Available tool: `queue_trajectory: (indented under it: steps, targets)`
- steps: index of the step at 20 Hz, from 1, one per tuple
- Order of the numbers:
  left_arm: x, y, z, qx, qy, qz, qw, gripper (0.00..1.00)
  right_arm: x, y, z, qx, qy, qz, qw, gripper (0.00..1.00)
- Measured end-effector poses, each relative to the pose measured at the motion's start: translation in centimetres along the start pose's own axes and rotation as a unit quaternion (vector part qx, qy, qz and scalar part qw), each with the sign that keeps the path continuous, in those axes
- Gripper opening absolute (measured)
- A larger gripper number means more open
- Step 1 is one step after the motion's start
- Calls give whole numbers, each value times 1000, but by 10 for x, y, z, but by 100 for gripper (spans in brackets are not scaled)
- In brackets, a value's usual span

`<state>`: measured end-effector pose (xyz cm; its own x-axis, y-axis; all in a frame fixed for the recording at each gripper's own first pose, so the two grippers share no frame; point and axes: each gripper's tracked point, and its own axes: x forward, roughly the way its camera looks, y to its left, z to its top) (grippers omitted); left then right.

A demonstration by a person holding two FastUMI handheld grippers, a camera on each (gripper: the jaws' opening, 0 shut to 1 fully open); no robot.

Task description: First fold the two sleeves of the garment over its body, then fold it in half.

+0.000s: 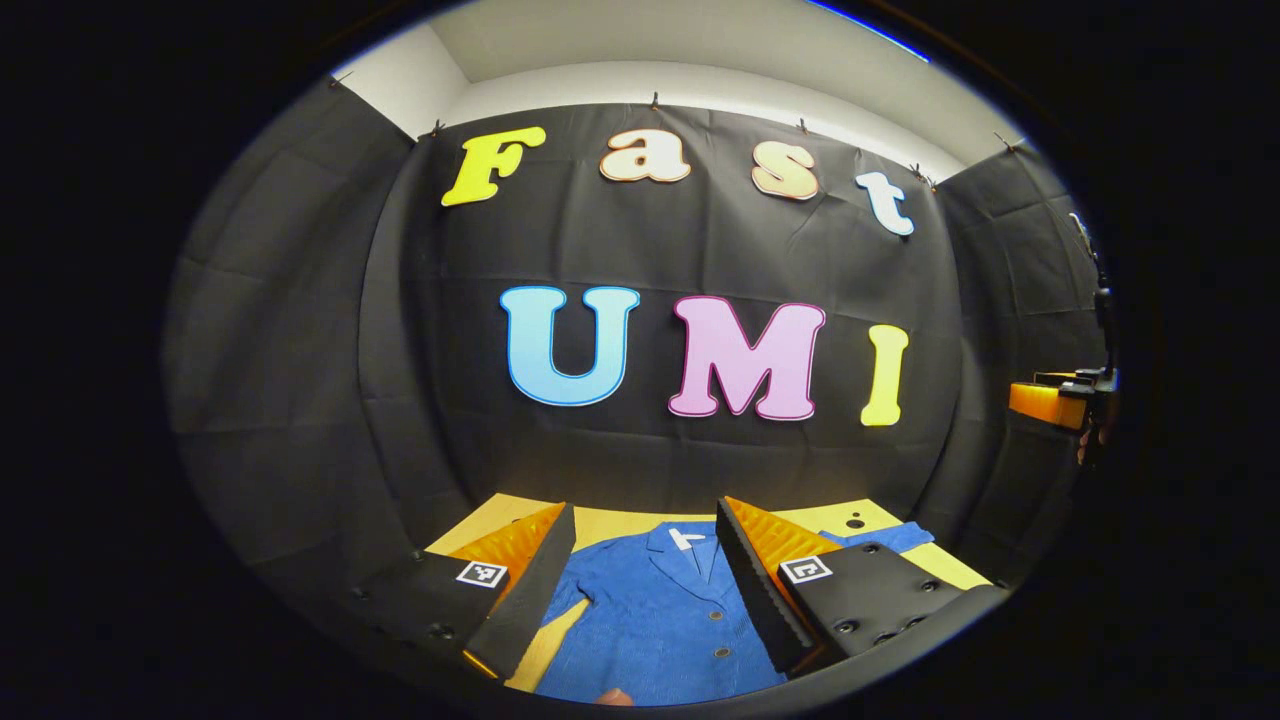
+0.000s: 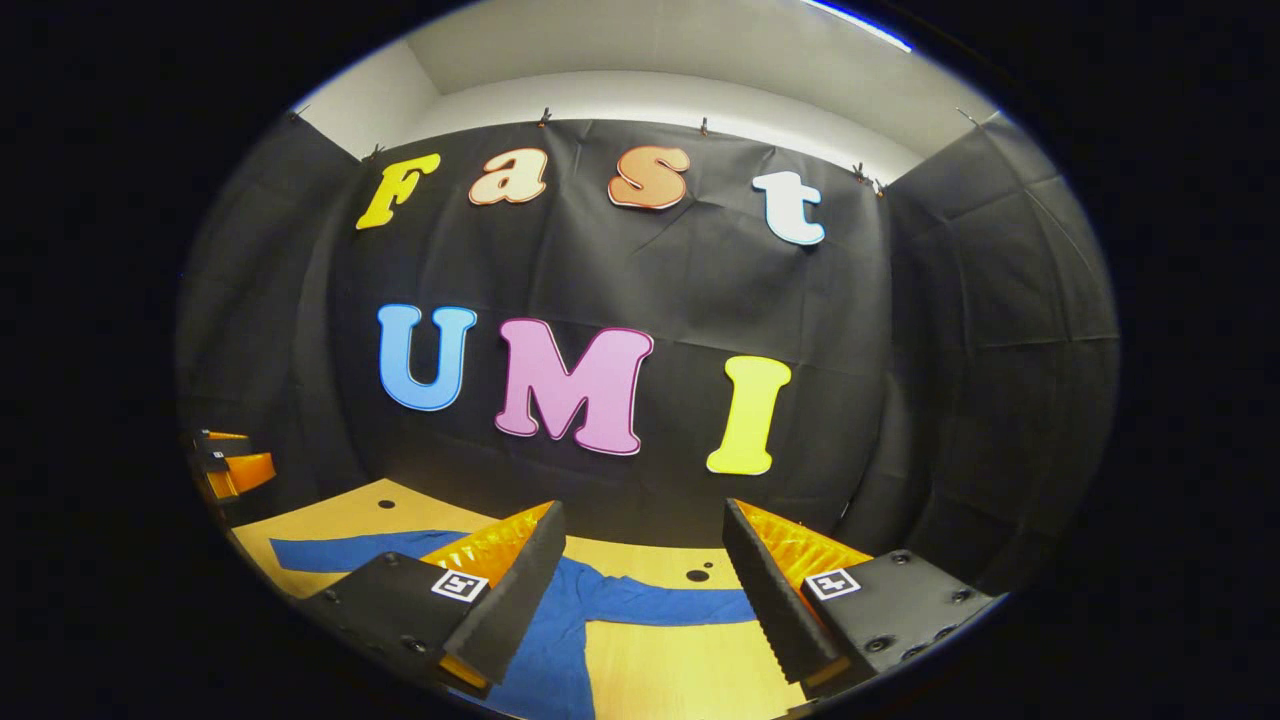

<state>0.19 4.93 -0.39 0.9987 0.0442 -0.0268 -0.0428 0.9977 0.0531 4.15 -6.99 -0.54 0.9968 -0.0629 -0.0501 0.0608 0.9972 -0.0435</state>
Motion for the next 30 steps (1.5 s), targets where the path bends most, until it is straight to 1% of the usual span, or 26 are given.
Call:
queue_trajectory:
  steps: [1,2,4,5,6,7,8,9,10,11,12,14,15,16,17,18,19,20,21,23,25,27,28,29,30]
  targets:
    - [1,-1,2,1,-5,0,1000,84,8,-11,-3,0,4,-7,1000,99]
    - [1,-2,4,2,-9,-1,1000,84,15,-21,-6,2,7,-14,1000,95]
    - [3,-3,6,1,-16,0,1000,84,35,-47,-23,-4,18,-27,999,95]
    - [4,-5,3,-2,-15,1,1000,79,47,-64,-44,-11,38,-38,999,99]
    - [6,-8,0,-6,-10,1,1000,80,57,-78,-68,-17,63,-41,997,95]
    - [7,-11,-5,-9,-3,1,1000,81,68,-88,-94,-16,89,-32,995,95]
    - [9,-15,-10,-9,3,2,1000,82,80,-95,-123,-4,122,-21,992,99]
    - [10,-19,-12,-6,7,2,1000,81,92,-105,-155,19,161,-16,987,99]
    - [12,-22,-10,0,6,4,1000,80,99,-117,-188,60,207,-23,976,99]
    - [14,-26,-9,6,3,7,1000,84,114,-133,-212,98,230,-40,967,100]
    - [16,-30,-7,11,1,11,1000,81,130,-149,-229,126,228,-61,964,100]
    - [22,-36,-6,24,6,27,999,81,169,-188,-268,130,228,-98,960,100]
    - [25,-40,-6,31,12,39,999,81,187,-200,-288,128,232,-105,958,100]
    - [28,-46,-9,35,19,50,998,81,205,-208,-311,125,244,-104,956,100]
    - [33,-57,-13,31,28,57,997,82,218,-215,-337,122,264,-106,951,99]
    - [39,-73,-20,24,40,53,997,82,229,-222,-364,121,287,-108,944,97]
    - [47,-90,-27,19,55,49,997,81,243,-227,-395,123,310,-108,936,89]
    - [53,-103,-35,18,68,55,996,82,254,-229,-424,125,332,-108,929,97]
    - [59,-112,-41,15,75,62,995,82,262,-236,-452,125,351,-111,921,97]
    - [67,-133,-46,12,86,70,994,82,271,-244,-494,128,381,-118,908,97]
    - [72,-146,-50,17,97,74,992,82,274,-247,-525,137,406,-126,895,97]
    - [75,-152,-53,30,106,77,991,81,275,-243,-540,170,422,-119,883,97]
    - [78,-153,-56,35,110,78,990,82,280,-246,-540,184,413,-119,884,85]
    - [79,-155,-60,39,115,79,989,82,275,-247,-537,188,412,-116,884,85]
    - [82,-158,-63,39,121,80,989,81,274,-242,-533,201,412,-107,882,78]
